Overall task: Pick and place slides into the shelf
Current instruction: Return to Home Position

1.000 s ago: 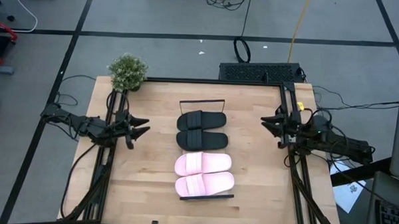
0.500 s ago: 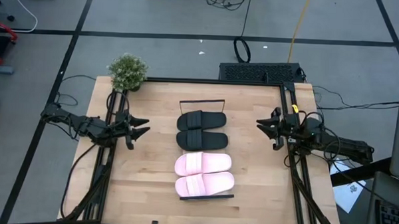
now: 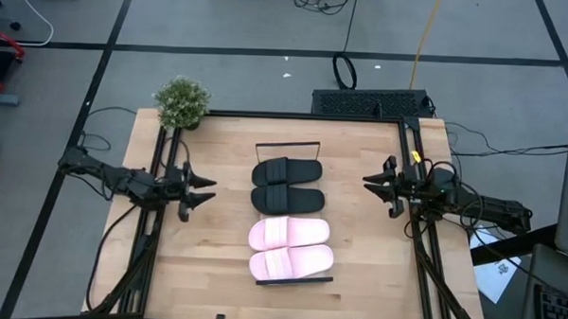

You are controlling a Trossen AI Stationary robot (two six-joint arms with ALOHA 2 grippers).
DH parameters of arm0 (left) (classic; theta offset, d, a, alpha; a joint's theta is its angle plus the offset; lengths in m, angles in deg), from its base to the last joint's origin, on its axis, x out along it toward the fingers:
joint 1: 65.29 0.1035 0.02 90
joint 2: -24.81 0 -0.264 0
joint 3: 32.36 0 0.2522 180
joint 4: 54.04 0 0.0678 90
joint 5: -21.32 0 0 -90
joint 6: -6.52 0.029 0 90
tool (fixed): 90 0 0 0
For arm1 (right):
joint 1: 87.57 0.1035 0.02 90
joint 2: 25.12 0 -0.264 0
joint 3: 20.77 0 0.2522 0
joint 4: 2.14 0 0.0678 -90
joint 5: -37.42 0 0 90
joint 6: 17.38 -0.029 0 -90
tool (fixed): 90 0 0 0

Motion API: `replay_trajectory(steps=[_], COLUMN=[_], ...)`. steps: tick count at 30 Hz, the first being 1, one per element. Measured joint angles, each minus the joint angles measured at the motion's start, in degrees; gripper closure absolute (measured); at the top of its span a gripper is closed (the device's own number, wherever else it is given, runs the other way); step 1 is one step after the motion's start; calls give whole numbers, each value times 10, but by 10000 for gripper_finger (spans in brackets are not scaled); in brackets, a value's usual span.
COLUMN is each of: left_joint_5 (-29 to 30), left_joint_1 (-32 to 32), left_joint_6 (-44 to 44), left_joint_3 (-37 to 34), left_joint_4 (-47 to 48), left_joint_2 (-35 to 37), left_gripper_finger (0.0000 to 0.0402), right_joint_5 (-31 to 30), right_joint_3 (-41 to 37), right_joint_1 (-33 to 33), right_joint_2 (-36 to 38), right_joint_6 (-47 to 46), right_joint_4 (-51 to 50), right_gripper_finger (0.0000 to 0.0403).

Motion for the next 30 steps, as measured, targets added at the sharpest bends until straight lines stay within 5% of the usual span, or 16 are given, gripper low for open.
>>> replay_trajectory(steps=[9,19,30], left_joint_5=[3,0,3], left_joint_1=[0,0,0], left_joint_6=[-26,-102,-108], left_joint_3=[-18,-18,-18], left_joint_4=[-10,-10,-9], left_joint_2=[0,0,0], left_gripper_finger=[217,217,217], right_joint_5=[-9,-138,-137], right_joint_3=[0,0,0], right_joint_1=[0,0,0], right_joint_2=[0,0,0], right_joint_6=[1,49,49], right_joint_4=[-26,-37,-37], right_gripper_finger=[316,316,316])
